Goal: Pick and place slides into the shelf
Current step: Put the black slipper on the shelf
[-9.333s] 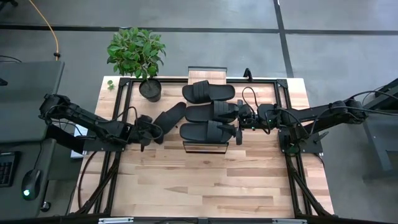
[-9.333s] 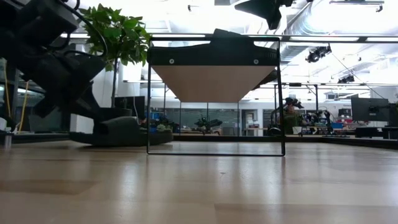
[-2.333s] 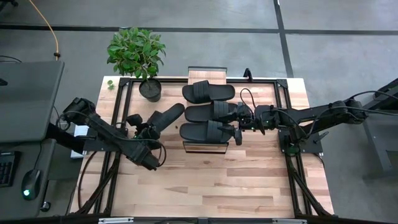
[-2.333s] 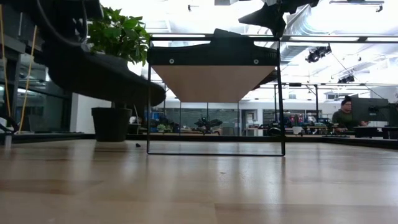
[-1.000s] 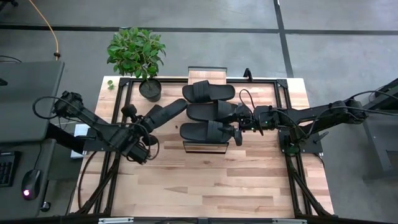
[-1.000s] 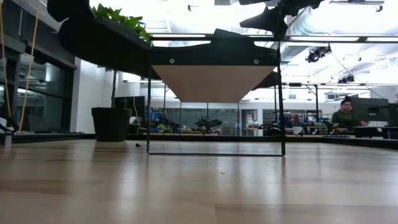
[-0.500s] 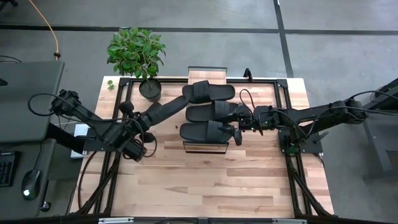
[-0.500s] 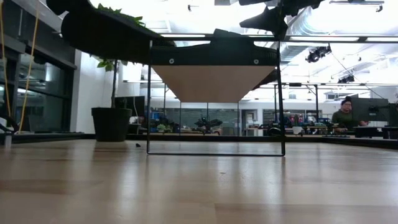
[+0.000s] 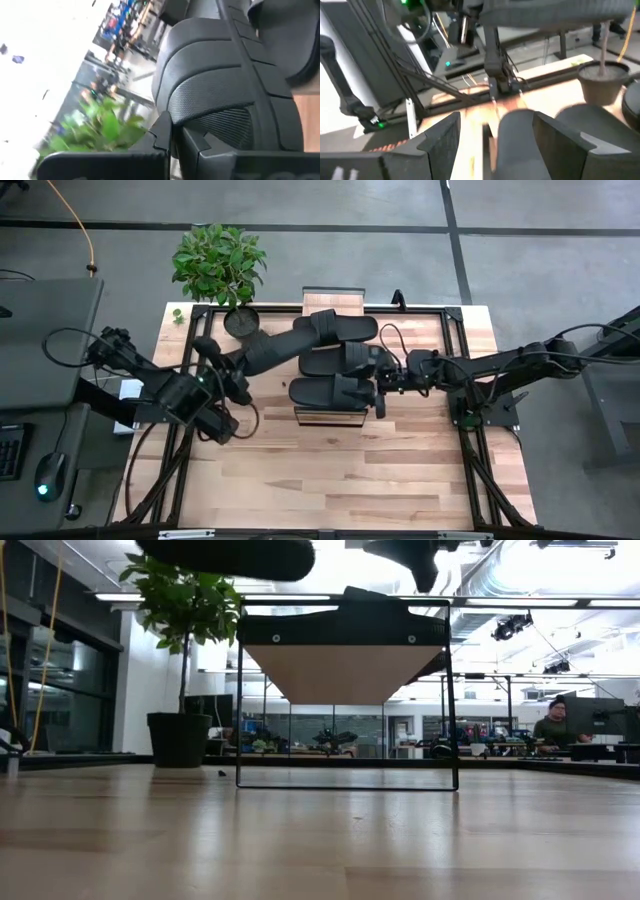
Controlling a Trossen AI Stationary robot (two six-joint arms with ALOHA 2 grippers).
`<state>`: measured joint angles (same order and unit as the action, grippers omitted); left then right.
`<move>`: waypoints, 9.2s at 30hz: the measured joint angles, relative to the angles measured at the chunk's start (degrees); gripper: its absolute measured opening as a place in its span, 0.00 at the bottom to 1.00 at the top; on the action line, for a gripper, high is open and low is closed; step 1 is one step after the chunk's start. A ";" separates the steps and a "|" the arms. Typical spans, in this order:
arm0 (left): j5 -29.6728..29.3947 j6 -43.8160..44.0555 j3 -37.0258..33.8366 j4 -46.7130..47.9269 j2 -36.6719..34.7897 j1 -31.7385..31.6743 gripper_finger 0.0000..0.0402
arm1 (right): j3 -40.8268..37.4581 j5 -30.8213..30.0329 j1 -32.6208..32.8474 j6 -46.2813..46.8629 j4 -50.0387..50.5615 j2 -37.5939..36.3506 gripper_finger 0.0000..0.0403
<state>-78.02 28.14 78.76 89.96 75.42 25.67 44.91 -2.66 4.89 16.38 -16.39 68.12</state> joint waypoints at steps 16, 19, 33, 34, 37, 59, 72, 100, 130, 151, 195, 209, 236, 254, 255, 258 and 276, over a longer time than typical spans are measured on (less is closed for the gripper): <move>-12.01 -26.13 4.33 -0.28 12.14 4.96 0.00 | 0.00 4.72 -2.59 6.47 -5.34 -0.03 0.59; -12.14 -27.25 4.33 -0.68 12.52 5.36 0.00 | 0.00 5.70 -3.90 8.08 -5.57 -0.03 0.59; -11.98 -46.40 4.33 -14.41 12.52 5.86 0.00 | 0.00 9.47 -9.00 13.40 -6.88 0.04 0.59; -11.97 -48.29 4.33 -15.51 12.52 5.86 0.00 | 0.00 9.61 -9.16 13.42 -6.51 0.04 0.59; -11.92 -51.85 5.20 -17.11 12.52 5.86 0.00 | 0.00 9.70 -9.72 13.64 -5.67 0.04 0.59; -12.03 -59.68 9.75 -24.69 12.46 5.86 0.00 | 0.02 14.21 -8.31 17.29 -16.59 5.58 0.59; -11.71 -59.63 9.73 -25.51 12.46 5.86 0.01 | 0.02 16.20 -9.53 18.30 -27.94 14.51 0.53; -8.51 -50.21 9.73 -25.34 12.50 5.88 0.09 | 0.04 14.98 -9.81 14.75 -29.43 14.44 0.12; -3.15 -13.07 9.61 0.00 8.62 5.79 0.50 | 0.02 18.81 -14.53 17.00 -28.35 14.26 0.12; 0.05 1.45 9.67 0.06 -1.75 5.79 0.48 | 0.02 24.17 -27.83 22.48 -21.99 7.75 0.12; 3.15 6.80 9.67 0.06 -5.12 5.79 0.42 | 0.02 37.39 -55.51 32.71 -22.17 21.85 0.12; 3.25 6.80 9.67 0.06 -5.12 5.79 0.42 | 0.02 42.27 -56.39 33.05 -22.30 26.35 0.12; 3.55 8.18 5.84 0.04 -5.55 5.82 0.42 | 0.01 47.33 -56.62 36.22 -18.07 26.33 0.12; 0.36 9.62 -0.54 0.05 -6.73 5.80 0.42 | 0.02 44.91 -56.48 33.14 -15.10 26.29 0.24; 0.39 9.63 -0.54 0.04 -6.82 5.80 0.42 | 0.02 44.94 -56.46 33.36 -15.11 26.29 0.27; 0.38 9.67 -0.54 0.06 -7.02 5.79 0.42 | 0.09 45.69 -56.46 33.48 -15.05 26.24 0.35; 1.40 9.69 -0.54 0.06 -7.11 5.79 0.42 | 0.13 46.66 -58.91 32.63 -15.77 26.18 0.57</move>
<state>-76.63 37.82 78.22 90.02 68.31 31.46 45.04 44.00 -54.02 49.01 -32.17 94.30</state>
